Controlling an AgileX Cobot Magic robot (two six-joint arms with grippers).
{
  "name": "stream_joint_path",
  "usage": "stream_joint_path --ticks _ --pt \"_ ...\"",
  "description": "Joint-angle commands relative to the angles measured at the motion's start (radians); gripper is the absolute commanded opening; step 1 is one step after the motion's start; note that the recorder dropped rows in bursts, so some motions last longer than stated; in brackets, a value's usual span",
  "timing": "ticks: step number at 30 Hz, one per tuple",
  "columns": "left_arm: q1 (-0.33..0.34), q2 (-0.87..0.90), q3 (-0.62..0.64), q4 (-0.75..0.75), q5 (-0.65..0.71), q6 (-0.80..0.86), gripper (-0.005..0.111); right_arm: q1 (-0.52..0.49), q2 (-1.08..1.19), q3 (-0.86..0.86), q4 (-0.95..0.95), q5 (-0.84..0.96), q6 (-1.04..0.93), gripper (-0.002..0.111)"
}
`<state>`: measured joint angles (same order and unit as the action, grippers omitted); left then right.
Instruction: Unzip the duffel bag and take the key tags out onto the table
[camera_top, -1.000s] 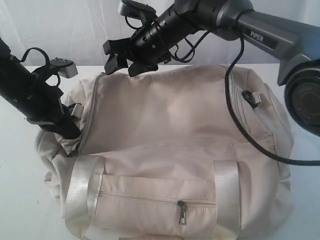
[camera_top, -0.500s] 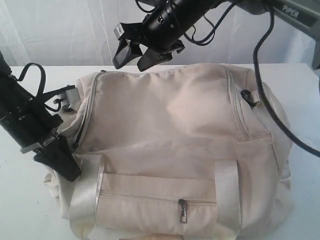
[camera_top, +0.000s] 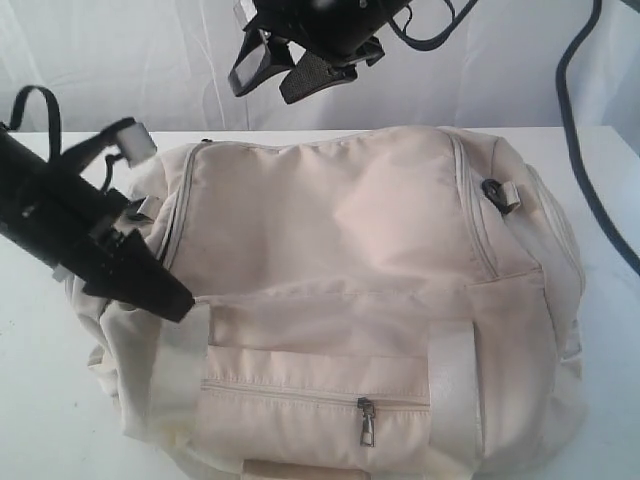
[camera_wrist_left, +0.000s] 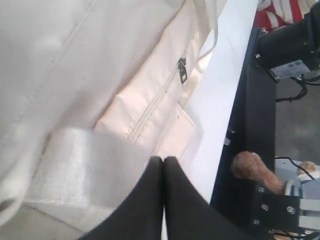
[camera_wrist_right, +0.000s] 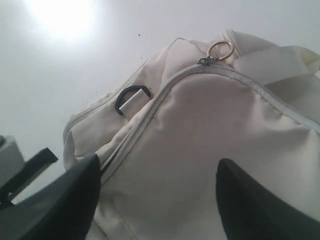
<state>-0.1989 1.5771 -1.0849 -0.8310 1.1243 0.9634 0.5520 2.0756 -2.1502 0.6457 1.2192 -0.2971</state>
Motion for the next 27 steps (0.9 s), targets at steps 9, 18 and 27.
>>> stream_joint_path --ticks 9,18,27 --pt "-0.001 -0.108 -0.073 0.093 -0.509 -0.266 0.003 -0.005 -0.011 -0.004 -0.001 0.002 0.005 0.062" --pt "-0.021 -0.014 -0.073 0.026 -0.634 -0.202 0.07 -0.005 -0.011 -0.004 -0.001 0.002 0.004 0.062" --pt "-0.045 0.074 -0.073 0.028 -0.641 -0.201 0.011 -0.005 -0.003 -0.004 -0.001 0.002 0.004 0.062"
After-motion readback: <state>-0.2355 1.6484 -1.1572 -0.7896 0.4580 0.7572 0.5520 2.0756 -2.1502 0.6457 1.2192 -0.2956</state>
